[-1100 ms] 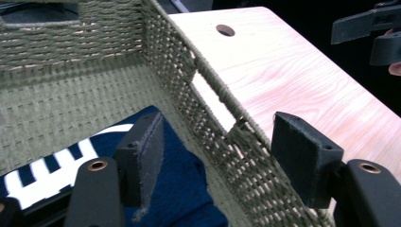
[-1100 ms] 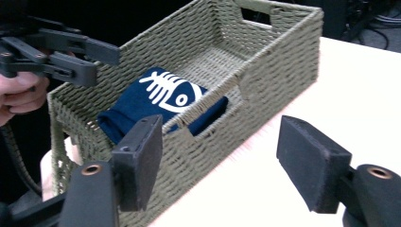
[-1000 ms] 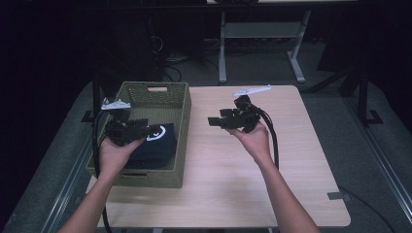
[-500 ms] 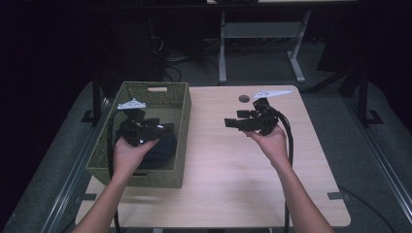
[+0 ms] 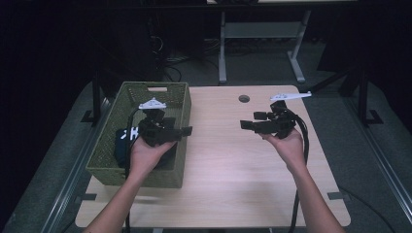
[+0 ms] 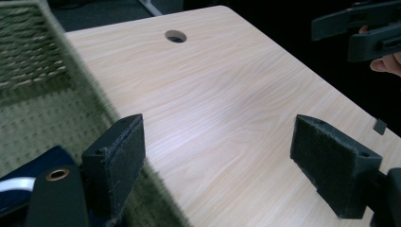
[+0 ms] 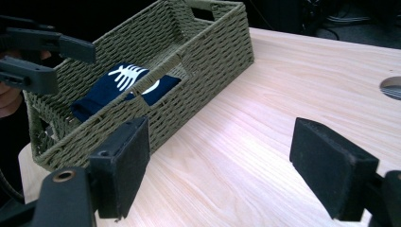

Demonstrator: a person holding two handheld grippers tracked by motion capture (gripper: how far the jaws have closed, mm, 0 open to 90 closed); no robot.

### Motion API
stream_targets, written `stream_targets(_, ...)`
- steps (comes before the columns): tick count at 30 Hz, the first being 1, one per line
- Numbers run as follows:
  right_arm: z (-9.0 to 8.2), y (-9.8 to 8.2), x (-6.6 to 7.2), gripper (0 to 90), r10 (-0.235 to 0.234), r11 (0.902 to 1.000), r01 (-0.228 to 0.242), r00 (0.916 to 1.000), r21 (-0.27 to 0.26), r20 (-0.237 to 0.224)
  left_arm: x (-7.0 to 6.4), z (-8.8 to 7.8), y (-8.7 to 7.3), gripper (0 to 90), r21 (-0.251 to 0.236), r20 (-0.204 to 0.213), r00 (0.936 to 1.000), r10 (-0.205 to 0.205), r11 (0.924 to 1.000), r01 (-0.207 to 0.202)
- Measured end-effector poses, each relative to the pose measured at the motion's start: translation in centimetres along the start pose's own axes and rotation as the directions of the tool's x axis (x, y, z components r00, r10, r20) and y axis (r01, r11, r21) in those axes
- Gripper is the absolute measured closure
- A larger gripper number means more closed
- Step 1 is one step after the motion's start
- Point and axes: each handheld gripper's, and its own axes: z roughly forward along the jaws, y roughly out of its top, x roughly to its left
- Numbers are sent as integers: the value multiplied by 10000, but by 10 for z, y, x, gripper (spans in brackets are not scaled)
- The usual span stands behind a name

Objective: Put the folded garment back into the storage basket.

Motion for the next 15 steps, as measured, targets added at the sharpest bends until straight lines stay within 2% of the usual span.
stream_targets(15,-22,-12,-12,172,181,9998,-184,9988,65,445,-28,25,6,175,30,448,9984,340,9994,-341)
